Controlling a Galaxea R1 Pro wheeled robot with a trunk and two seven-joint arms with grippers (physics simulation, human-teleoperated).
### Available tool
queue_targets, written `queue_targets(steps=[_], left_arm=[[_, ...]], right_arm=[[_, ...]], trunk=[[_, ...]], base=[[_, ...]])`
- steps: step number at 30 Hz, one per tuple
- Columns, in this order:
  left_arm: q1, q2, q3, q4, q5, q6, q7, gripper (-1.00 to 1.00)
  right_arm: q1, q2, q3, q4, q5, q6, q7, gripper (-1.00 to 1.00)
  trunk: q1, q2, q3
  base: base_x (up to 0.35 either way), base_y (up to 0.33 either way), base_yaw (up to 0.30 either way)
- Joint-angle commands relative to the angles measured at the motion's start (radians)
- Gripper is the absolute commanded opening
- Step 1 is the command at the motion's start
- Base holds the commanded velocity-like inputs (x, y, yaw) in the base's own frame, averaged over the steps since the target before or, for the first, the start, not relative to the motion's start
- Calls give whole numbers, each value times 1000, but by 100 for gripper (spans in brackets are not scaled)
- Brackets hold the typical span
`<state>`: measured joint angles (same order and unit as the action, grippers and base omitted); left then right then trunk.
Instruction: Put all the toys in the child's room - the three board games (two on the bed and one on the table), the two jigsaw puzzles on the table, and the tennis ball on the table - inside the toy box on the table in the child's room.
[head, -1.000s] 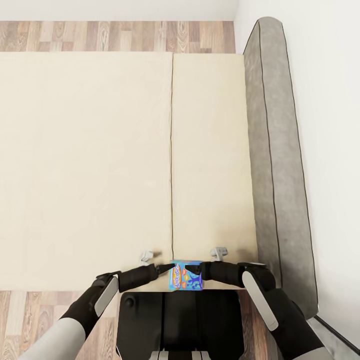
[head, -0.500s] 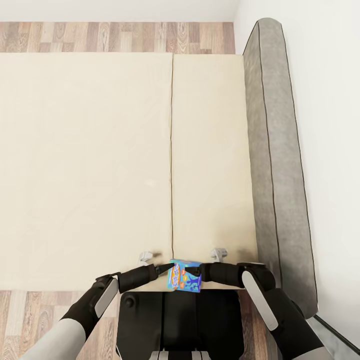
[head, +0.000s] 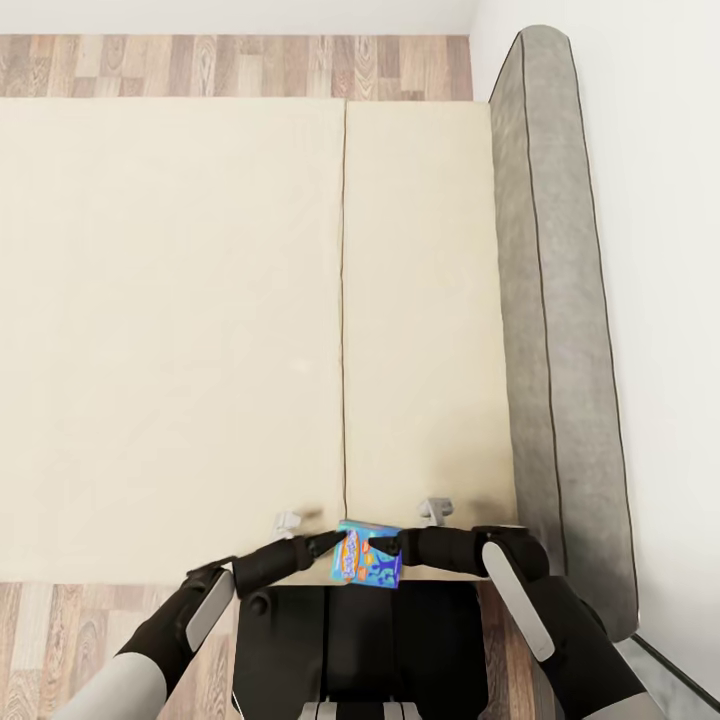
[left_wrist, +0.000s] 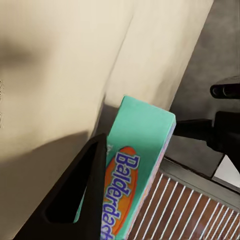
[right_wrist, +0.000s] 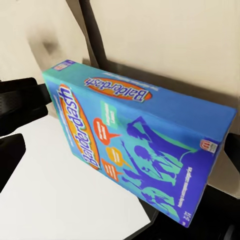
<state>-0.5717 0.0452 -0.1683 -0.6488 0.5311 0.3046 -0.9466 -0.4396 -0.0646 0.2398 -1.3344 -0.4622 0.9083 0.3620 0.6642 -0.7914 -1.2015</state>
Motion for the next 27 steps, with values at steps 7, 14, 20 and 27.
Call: queue_targets(steps=[7, 14, 20, 27], left_arm=[[18, 6, -3, 2, -1, -36, 93, 100], [28, 10, -2, 1, -2, -70, 96, 100], [31, 11, -2, 1, -2, -81, 97, 100], [33, 12, -1, 1, -2, -87, 98, 100]], right_arm=[[-2, 0, 27, -2, -47, 12, 8, 100], [-3, 0, 26, -2, -47, 12, 8, 100], [-4, 0, 25, -1, -47, 12, 8, 100], [-6, 0, 24, 1, -47, 12, 8, 100]], trunk=[[0, -1, 0], [0, -1, 0], [0, -1, 0], [0, -1, 0]], base=[[0, 0, 0], [0, 0, 0], [0, 0, 0], [0, 0, 0]])
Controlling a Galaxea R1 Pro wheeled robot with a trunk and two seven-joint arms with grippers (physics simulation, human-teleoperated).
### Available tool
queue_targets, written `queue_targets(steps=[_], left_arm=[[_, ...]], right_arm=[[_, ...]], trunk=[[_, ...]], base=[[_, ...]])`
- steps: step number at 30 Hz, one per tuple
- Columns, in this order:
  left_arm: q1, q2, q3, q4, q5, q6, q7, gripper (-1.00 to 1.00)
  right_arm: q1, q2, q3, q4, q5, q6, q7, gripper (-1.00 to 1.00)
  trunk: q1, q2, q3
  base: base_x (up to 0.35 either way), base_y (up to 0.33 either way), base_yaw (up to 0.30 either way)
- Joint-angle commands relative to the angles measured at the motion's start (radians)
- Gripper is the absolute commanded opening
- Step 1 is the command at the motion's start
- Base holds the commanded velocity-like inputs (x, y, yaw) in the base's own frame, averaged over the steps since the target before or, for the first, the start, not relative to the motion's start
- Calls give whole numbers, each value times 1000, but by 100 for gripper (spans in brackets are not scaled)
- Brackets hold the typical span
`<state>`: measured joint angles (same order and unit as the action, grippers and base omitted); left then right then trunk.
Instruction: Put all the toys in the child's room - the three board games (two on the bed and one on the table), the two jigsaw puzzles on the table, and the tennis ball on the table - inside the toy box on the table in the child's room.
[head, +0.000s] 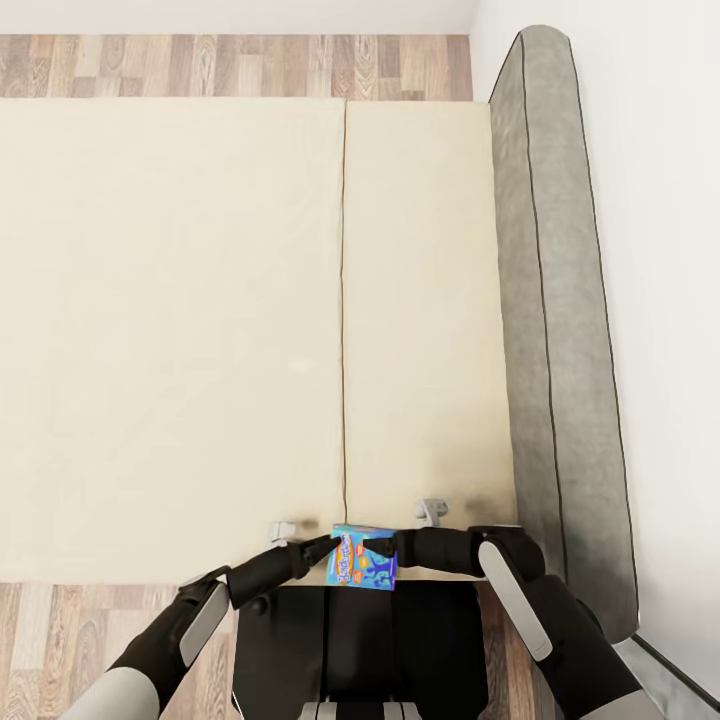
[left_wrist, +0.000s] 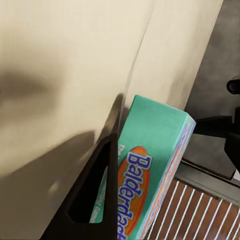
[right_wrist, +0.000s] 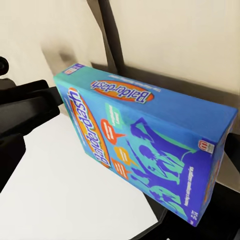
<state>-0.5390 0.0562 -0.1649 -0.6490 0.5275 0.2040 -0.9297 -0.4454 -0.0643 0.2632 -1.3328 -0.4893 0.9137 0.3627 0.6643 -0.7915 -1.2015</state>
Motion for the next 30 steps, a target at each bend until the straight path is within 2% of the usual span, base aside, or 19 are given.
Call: queue_targets(steps=[1, 30], left_arm=[[1, 2, -4, 2, 1, 12, 82, 100], [22, 6, -5, 3, 0, -64, 83, 100]], right_arm=[[0, 0, 1, -1, -20, 7, 7, 100], [-4, -2, -1, 0, -21, 8, 8, 100]], trunk=[[0, -1, -1], [0, -1, -1]], base=[[0, 0, 0], [0, 0, 0]])
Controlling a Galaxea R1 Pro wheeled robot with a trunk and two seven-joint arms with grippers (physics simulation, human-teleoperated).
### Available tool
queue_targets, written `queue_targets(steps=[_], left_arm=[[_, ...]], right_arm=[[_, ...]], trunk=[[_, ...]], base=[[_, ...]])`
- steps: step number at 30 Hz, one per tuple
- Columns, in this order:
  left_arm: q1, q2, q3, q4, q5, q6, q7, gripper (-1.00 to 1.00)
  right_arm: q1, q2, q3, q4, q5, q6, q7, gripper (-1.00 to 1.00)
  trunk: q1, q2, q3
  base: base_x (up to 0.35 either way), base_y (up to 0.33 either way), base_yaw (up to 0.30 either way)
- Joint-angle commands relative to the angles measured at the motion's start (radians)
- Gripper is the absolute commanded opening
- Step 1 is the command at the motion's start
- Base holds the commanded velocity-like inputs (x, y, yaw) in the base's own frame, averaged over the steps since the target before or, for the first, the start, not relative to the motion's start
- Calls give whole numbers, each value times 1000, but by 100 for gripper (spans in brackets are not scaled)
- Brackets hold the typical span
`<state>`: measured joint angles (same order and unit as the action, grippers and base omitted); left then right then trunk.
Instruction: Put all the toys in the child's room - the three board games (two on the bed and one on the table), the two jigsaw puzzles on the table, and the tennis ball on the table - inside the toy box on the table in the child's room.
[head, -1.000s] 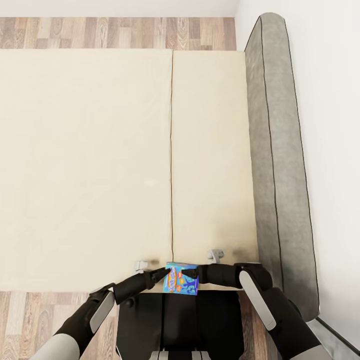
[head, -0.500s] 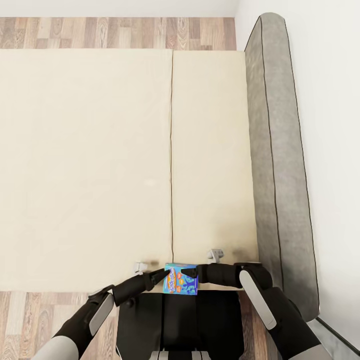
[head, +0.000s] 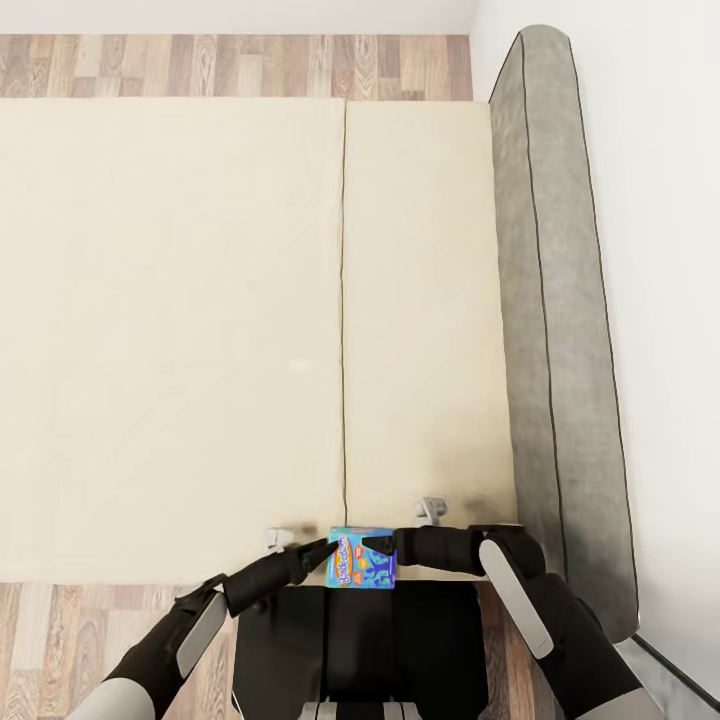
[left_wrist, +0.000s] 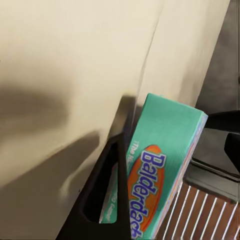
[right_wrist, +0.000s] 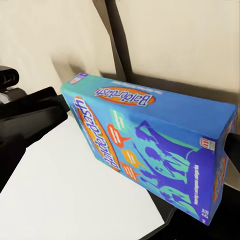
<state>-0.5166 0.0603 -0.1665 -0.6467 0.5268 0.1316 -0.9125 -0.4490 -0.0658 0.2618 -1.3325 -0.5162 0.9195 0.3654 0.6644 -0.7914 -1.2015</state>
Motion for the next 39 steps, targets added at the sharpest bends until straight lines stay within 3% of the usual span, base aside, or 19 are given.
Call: queue_targets(steps=[1, 18, 30, 39], left_arm=[[4, 2, -2, 1, 1, 8, 66, 100], [41, 11, 10, -26, 4, -19, 58, 100], [117, 44, 23, -148, 12, -27, 70, 100], [124, 44, 38, -156, 8, -26, 102, 100]], right_arm=[[-1, -1, 1, -1, 6, 3, 6, 100], [-2, -2, -1, -1, 5, 3, 6, 100], [-2, -3, -2, -1, 5, 2, 6, 100], [-2, -4, -2, -1, 5, 3, 6, 100]], trunk=[[0, -1, 0], [0, -1, 0], [0, -1, 0], [0, -1, 0]], base=[[0, 0, 0], [0, 0, 0], [0, 0, 0], [0, 0, 0]])
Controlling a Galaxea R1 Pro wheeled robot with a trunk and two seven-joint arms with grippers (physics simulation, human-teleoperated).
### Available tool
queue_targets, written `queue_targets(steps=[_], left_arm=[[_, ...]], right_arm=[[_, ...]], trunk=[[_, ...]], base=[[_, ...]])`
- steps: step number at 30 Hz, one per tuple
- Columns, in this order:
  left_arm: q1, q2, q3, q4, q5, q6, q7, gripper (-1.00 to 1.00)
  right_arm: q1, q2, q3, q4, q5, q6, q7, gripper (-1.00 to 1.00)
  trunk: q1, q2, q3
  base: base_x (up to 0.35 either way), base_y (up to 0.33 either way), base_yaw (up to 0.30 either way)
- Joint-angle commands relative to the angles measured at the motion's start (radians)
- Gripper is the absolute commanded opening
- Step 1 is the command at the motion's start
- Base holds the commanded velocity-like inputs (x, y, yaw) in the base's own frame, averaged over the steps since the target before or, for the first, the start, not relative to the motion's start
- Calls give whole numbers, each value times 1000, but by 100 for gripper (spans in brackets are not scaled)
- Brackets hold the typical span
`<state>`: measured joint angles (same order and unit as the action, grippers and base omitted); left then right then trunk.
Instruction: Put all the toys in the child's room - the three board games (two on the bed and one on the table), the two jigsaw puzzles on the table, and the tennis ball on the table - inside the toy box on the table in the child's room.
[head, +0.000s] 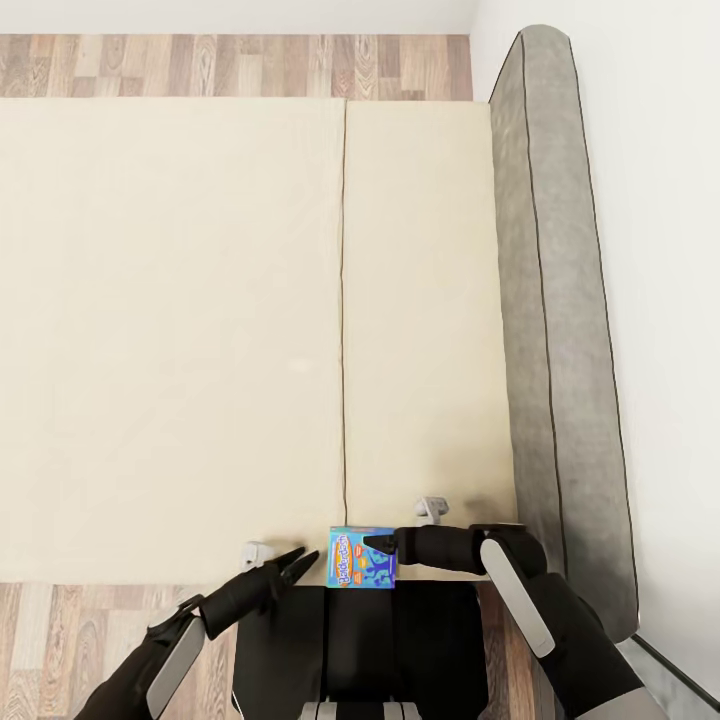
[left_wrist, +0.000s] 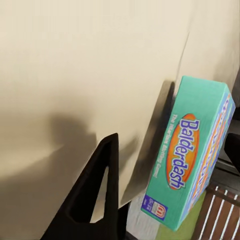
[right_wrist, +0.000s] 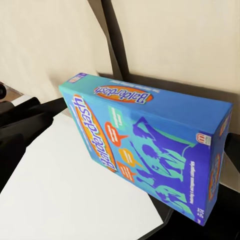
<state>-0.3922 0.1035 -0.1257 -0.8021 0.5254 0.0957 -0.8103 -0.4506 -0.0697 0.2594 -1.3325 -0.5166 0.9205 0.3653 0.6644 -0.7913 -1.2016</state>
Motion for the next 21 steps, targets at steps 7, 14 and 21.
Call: queue_targets(steps=[7, 14, 21], left_arm=[[-1, -2, -2, 6, 9, 10, 26, 100], [-7, -7, -4, 26, 9, 10, 35, 100], [-14, -10, -7, 39, 8, 10, 38, 100]], right_arm=[[0, -3, 1, -1, -5, 4, 6, 100], [2, -6, 1, -2, -28, 5, 6, 100], [3, -10, 1, -7, -49, 7, 6, 100]], trunk=[[0, -1, 0], [0, -1, 0], [0, -1, 0]], base=[[0, 0, 0], [0, 0, 0], [0, 0, 0]])
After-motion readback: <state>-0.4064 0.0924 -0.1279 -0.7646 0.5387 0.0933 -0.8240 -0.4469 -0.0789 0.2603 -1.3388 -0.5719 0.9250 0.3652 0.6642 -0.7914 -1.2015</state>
